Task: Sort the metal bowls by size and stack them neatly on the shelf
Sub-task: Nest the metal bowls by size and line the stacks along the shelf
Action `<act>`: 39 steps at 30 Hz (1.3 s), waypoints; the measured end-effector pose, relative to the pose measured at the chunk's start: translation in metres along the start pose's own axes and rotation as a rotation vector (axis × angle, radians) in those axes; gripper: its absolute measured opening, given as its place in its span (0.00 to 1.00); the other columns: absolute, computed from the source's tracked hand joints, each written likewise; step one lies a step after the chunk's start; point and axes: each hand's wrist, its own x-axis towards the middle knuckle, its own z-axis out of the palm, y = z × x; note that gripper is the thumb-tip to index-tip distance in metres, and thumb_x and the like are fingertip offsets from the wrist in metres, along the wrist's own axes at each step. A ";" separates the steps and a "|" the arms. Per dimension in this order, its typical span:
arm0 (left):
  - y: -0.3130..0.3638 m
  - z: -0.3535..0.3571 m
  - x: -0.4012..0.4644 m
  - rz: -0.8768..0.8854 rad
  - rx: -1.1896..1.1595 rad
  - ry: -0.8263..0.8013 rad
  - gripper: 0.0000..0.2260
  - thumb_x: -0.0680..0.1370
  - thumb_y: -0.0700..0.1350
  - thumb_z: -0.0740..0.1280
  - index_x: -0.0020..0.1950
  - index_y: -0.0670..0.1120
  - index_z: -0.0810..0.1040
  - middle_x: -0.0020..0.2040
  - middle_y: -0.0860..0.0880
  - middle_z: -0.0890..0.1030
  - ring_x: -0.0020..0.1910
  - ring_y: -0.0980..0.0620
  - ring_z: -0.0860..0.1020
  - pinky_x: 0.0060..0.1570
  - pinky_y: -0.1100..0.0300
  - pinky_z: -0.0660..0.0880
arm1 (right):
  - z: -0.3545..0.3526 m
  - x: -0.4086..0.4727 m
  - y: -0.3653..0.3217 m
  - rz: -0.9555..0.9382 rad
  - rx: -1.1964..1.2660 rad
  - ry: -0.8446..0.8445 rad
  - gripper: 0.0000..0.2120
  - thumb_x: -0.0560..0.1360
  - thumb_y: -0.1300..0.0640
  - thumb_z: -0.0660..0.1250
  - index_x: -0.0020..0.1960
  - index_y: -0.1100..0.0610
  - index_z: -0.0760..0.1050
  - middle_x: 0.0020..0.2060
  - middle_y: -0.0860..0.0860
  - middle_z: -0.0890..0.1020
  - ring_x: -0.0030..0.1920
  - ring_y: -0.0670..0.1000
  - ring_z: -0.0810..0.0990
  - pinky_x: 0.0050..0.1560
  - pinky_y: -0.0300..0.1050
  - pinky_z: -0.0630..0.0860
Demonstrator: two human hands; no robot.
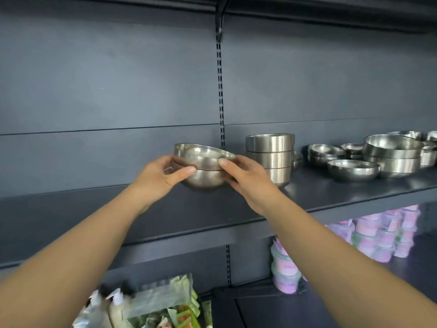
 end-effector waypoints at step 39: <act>-0.033 0.073 0.248 -0.056 -0.395 -0.154 0.04 0.73 0.42 0.68 0.40 0.49 0.76 0.41 0.52 0.79 0.43 0.59 0.76 0.48 0.67 0.73 | -0.101 0.252 -0.086 0.374 -0.822 -0.167 0.22 0.59 0.47 0.69 0.51 0.56 0.76 0.45 0.48 0.82 0.45 0.43 0.80 0.53 0.35 0.74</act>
